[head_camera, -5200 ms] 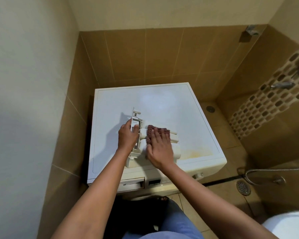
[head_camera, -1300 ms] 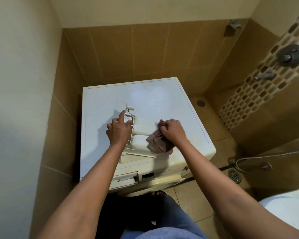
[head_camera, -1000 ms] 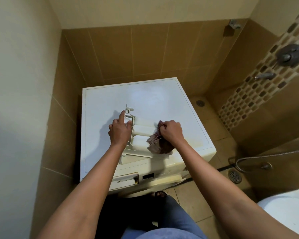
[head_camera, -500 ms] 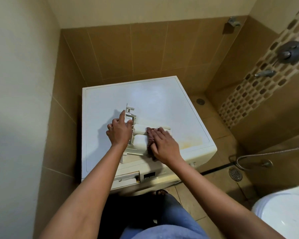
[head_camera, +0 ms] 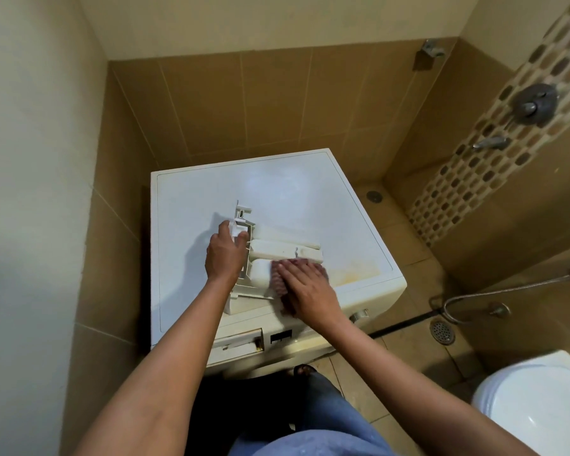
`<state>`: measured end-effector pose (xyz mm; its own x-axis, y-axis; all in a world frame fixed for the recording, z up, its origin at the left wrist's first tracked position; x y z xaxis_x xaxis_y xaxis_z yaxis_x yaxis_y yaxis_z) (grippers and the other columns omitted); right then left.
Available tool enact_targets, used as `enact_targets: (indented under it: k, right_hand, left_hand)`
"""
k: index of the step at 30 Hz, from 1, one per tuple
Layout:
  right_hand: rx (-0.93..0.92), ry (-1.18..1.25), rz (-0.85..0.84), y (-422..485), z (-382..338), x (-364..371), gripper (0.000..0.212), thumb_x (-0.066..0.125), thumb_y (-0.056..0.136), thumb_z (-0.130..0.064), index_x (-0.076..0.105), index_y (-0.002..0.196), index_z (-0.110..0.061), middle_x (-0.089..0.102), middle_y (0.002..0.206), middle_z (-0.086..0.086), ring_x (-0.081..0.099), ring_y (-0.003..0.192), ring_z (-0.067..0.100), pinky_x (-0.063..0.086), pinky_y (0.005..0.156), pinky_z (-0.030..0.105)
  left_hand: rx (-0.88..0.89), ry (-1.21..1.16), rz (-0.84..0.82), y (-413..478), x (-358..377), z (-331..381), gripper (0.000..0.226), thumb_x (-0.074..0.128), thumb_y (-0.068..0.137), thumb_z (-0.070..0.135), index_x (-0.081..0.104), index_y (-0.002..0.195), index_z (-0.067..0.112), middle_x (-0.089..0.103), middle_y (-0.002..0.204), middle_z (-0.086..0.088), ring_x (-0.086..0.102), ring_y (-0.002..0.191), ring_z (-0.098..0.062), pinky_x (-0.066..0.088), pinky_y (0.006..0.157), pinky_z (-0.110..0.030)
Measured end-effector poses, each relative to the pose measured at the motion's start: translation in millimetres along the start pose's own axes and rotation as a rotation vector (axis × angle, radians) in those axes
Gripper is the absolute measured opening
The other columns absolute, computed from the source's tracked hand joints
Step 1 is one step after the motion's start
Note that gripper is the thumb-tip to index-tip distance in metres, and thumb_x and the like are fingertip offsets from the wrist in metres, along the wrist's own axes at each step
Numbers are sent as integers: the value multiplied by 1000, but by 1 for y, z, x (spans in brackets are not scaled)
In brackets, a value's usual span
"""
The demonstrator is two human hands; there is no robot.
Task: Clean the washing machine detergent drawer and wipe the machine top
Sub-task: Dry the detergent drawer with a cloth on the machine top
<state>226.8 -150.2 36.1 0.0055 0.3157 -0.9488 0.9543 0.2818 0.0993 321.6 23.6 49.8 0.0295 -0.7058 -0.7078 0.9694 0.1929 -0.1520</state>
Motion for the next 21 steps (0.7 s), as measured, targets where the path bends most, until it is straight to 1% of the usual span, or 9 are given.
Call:
enact_targets:
  k: [2, 5, 8, 10, 11, 15, 18, 19, 21]
  right_hand:
    - [116, 21, 28, -17, 32, -5, 55, 67, 83, -21, 52, 135, -14, 54, 138, 6, 48, 129, 28, 44, 102, 50]
    - [234, 108, 61, -31, 51, -10, 54, 67, 87, -20, 49, 138, -14, 50, 142, 7, 42, 134, 29, 42, 105, 47]
    - [323, 134, 70, -26, 44, -4, 58, 54, 92, -11, 35, 147, -15, 33, 153, 4, 20, 145, 23, 18, 119, 44]
    - [318, 89, 79, -21, 31, -1, 65, 50, 92, -5, 22, 150, -12, 18, 158, 2, 5, 147, 21, -6, 117, 34]
    - [293, 75, 75, -18, 26, 2, 69, 52, 91, -3, 19, 151, -12, 14, 158, 2, 1, 147, 20, -11, 114, 33]
    - [121, -6, 19, -5, 15, 7, 74, 59, 85, -1, 24, 149, -11, 19, 156, 6, 13, 146, 26, 11, 120, 46]
    - [21, 15, -41, 2, 0, 5, 71, 55, 89, -7, 20, 151, -14, 15, 158, 2, 10, 147, 20, 7, 120, 46]
    - [-36, 24, -3, 4, -9, 0, 70, 58, 87, -5, 27, 149, -13, 22, 156, 3, 17, 145, 21, 12, 118, 47]
    - [-177, 41, 60, 9, -25, -5, 64, 68, 78, -1, 48, 138, -10, 46, 144, 8, 41, 135, 26, 33, 111, 43]
  left_hand:
    - [-28, -25, -2, 1, 1, -3, 51, 49, 97, 39, 43, 137, 8, 52, 130, -22, 48, 121, -36, 41, 92, -40]
    - [-47, 4, -13, 2, 3, -4, 48, 48, 98, 41, 51, 127, 3, 52, 126, -22, 50, 116, -37, 42, 90, -40]
    - [-4, 29, -15, 4, 5, -2, 43, 45, 99, 38, 57, 108, -2, 59, 111, -26, 54, 106, -40, 42, 85, -41]
    - [17, 2, -10, 5, 4, -2, 40, 44, 99, 37, 55, 97, -2, 63, 101, -26, 57, 99, -42, 44, 83, -42]
    - [18, -16, -9, 5, 3, -2, 39, 43, 100, 37, 53, 92, 1, 64, 97, -26, 58, 97, -42, 45, 81, -43]
    - [-40, -82, -25, 1, 0, -2, 49, 30, 102, 44, 52, 84, 4, 63, 92, -22, 58, 97, -39, 44, 82, -40]
    - [-152, -198, -42, -8, -3, -3, 63, 16, 104, 46, 55, 82, 2, 58, 90, -18, 56, 102, -37, 39, 81, -37]
    - [-199, -242, -43, -11, -3, -5, 66, 14, 104, 47, 60, 91, 1, 59, 98, -22, 56, 107, -36, 38, 83, -36]
    - [-275, -312, -40, -15, -4, -11, 71, 12, 104, 47, 58, 119, -4, 55, 124, -27, 51, 118, -35, 37, 92, -36]
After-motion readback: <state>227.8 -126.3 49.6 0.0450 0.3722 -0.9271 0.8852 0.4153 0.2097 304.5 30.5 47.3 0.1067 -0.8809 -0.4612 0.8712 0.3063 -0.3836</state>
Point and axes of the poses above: each hand's wrist, its own y-axis towards the middle knuckle, its own x-axis out of the palm, z = x × y, the point moved 10 cm from there along y, towards the middle knuckle
